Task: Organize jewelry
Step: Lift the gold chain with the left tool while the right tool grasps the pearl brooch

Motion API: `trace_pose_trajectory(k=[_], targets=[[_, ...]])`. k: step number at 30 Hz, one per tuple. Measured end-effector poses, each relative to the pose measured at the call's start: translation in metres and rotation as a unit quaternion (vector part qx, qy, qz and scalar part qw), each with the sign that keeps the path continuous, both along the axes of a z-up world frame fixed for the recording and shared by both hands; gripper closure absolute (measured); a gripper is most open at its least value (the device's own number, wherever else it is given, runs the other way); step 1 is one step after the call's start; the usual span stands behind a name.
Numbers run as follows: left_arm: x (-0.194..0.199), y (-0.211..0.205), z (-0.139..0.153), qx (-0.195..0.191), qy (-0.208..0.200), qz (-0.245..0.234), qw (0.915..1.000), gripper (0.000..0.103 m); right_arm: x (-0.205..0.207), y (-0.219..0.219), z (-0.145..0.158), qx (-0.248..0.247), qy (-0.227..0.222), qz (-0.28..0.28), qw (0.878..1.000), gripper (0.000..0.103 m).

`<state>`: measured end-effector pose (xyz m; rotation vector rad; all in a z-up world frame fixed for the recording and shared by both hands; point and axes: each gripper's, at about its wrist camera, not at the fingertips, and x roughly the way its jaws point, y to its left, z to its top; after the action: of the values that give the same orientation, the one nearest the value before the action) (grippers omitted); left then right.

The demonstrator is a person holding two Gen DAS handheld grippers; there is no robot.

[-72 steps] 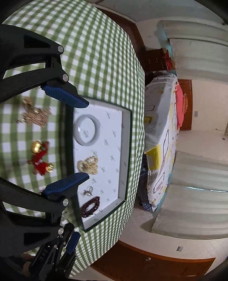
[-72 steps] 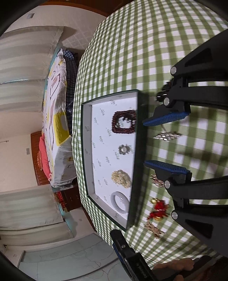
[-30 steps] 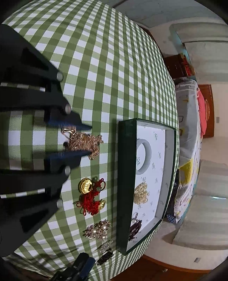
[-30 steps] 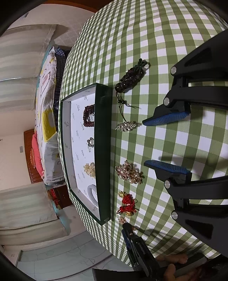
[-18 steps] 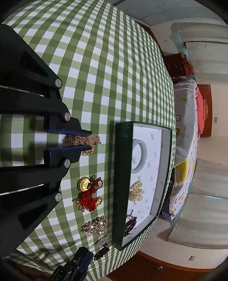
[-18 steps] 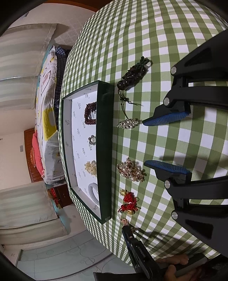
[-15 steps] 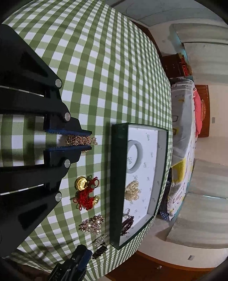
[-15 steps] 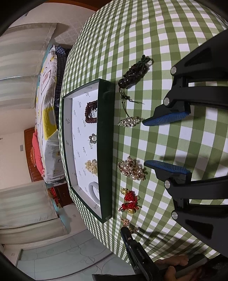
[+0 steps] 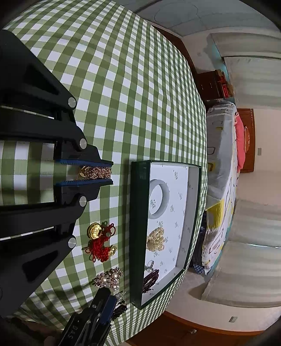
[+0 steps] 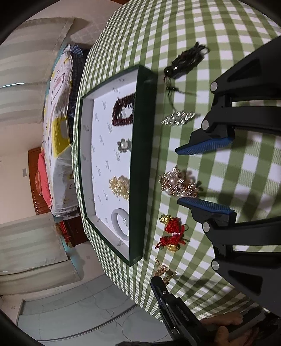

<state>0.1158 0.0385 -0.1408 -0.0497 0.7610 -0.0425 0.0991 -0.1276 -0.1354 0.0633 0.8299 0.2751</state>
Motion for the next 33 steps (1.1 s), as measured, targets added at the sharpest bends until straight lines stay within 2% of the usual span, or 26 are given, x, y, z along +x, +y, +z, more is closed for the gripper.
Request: trace_pose_trajectory(k=[8, 9, 11, 15, 25, 33], targets=[[0.002, 0.002, -0.001, -0.001, 0.001, 0.004, 1.0000, 0.092, 0.019, 0.013, -0.009, -0.001, 0.032, 0.005, 0.999, 0.062], [0.002, 0.002, -0.002, -0.001, 0.001, 0.005, 1.0000, 0.092, 0.018, 0.016, -0.009, -0.007, 0.030, 0.008, 0.999, 0.062], [0.002, 0.003, -0.002, -0.001, 0.001, 0.006, 1.0000, 0.092, 0.017, 0.018, -0.008, -0.016, 0.029, 0.012, 0.999, 0.072], [0.002, 0.003, -0.002, -0.001, 0.001, 0.006, 1.0000, 0.092, 0.013, 0.019, -0.008, -0.023, 0.023, 0.021, 0.999, 0.078], [0.000, 0.000, 0.001, -0.003, -0.006, 0.004, 1.0000, 0.092, 0.001, 0.017, -0.003, -0.027, 0.006, 0.022, 0.999, 0.079], [-0.002, -0.006, 0.021, -0.015, -0.023, -0.004, 0.9996, 0.092, -0.003, 0.005, 0.019, -0.016, -0.020, 0.012, 1.000, 0.079]])
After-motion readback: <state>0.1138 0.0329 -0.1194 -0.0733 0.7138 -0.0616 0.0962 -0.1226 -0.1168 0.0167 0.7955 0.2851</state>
